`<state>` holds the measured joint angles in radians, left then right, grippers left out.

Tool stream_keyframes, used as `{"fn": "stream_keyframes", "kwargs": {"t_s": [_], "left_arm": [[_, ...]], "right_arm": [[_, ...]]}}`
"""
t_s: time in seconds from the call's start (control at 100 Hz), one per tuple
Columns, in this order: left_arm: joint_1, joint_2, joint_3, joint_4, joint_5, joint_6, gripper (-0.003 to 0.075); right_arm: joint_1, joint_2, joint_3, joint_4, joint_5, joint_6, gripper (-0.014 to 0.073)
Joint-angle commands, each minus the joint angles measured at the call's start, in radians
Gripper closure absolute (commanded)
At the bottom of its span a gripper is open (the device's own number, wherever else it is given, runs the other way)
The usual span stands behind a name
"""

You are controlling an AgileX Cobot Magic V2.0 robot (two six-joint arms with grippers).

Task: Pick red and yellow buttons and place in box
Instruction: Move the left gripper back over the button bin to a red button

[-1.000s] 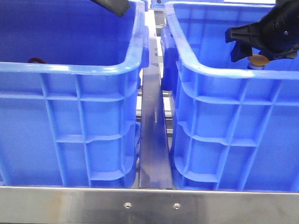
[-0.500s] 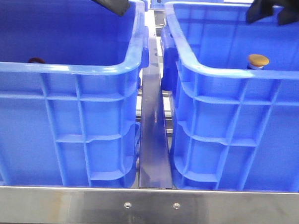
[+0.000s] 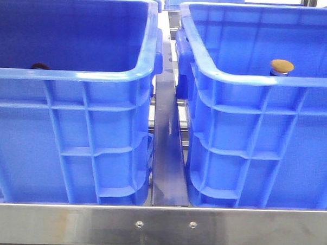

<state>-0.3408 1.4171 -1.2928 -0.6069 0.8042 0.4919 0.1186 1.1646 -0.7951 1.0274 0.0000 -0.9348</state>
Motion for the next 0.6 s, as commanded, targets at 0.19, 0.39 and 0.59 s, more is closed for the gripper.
{"fn": "stream_keyframes", "kwargs": {"t_s": [0.19,0.39,0.59], "left_arm": [[0.045,-0.042,-0.026,0.398,0.008,-0.436,0.0121],[0.045,-0.025,-0.029,0.684,0.099,-0.668,0.0121],[0.045,0.046,-0.042,0.714,0.17,-0.679,0.0121]], "right_arm": [[-0.001,-0.033,-0.021,0.001,-0.02,-0.005,0.0105],[-0.001,-0.033,-0.021,0.001,-0.02,-0.005,0.0105],[-0.001,-0.033,-0.021,0.001,-0.02,-0.005,0.0105]]}}
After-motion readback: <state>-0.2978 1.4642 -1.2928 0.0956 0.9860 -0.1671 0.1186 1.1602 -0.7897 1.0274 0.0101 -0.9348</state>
